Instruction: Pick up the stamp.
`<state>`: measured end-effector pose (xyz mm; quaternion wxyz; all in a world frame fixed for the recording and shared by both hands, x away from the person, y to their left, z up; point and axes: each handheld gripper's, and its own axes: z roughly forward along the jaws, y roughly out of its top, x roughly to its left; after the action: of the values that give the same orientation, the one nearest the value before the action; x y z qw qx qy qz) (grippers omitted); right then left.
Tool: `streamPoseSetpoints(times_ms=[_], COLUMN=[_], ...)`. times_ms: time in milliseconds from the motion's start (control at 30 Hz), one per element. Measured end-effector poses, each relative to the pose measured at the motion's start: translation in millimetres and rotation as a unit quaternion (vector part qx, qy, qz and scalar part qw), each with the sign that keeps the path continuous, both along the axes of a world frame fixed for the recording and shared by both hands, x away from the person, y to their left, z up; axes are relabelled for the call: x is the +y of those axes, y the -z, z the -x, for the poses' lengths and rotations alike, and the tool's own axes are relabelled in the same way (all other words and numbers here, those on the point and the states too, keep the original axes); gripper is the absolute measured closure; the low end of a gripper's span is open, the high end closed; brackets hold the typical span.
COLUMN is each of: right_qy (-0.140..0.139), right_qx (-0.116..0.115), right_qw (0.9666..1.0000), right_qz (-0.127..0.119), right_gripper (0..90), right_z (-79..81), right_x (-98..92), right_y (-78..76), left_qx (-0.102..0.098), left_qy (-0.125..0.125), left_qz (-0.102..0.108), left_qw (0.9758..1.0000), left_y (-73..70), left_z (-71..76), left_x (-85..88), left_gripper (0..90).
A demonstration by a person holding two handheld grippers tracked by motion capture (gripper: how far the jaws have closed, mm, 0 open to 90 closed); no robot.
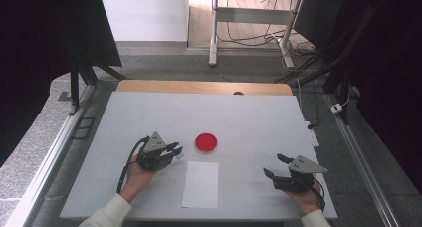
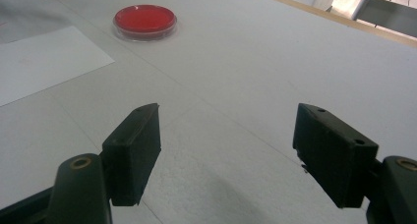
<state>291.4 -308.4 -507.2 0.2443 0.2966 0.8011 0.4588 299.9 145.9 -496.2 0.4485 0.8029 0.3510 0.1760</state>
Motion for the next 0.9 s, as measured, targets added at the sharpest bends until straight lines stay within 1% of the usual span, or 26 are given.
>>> streamPoseSetpoints(times_ms=[133, 300, 400, 467, 533, 567, 600, 667, 900], right_qy=[-0.001, 0.0, 0.0, 0.0, 0.0, 0.0, 0.0, 0.0, -0.001], right_qx=[0.0, 0.0, 0.0, 0.001, 0.001, 0.001, 0.001, 0.001, 0.0], right_qw=[1.0, 1.0, 1.0, 1.0, 1.0, 1.0, 1.0, 1.0, 1.0], right_qz=[0.003, 0.003, 0.003, 0.003, 0.003, 0.003, 0.003, 0.003, 0.004], right_gripper=[25.7, 25.6, 25.7, 25.6, 25.6, 25.6, 25.6, 25.6, 25.6], right_z=[0.1, 0.3, 0.4, 0.4, 0.5, 0.6, 0.5, 0.5, 0.6], right_x=[0.4, 0.6, 1.0, 1.2, 1.4, 1.5, 1.6, 1.7, 2.6], right_y=[0.2, 0.2, 0.3, 0.4, 0.5, 0.5, 0.6, 0.7, 1.1], left_qx=[0.002, -0.002, 0.001, 0.0, -0.002, -0.004, -0.003, -0.002, -0.009], left_qy=[0.003, 0.005, 0.008, 0.009, 0.01, 0.011, 0.015, 0.018, 0.032], left_qz=[0.013, 0.019, 0.027, 0.026, 0.03, 0.033, 0.041, 0.045, 0.048], left_qw=[0.9999, 0.9998, 0.9996, 0.9996, 0.9995, 0.9994, 0.999, 0.9988, 0.9983], left_y=[-3.2, -7.1, -8.7, -10.5, -13.0, -14.4, -17.2, -18.5, -26.2], left_z=[0.3, 1.3, 1.2, 1.2, 1.6, 1.9, 2.5, 2.8, 3.8], left_x=[-0.3, -1.5, -2.1, -2.7, -3.3, -3.7, -4.8, -5.7, -13.9], left_gripper=[74.8, 74.8, 74.9, 74.8, 74.8, 74.8, 74.8, 74.8, 74.8])
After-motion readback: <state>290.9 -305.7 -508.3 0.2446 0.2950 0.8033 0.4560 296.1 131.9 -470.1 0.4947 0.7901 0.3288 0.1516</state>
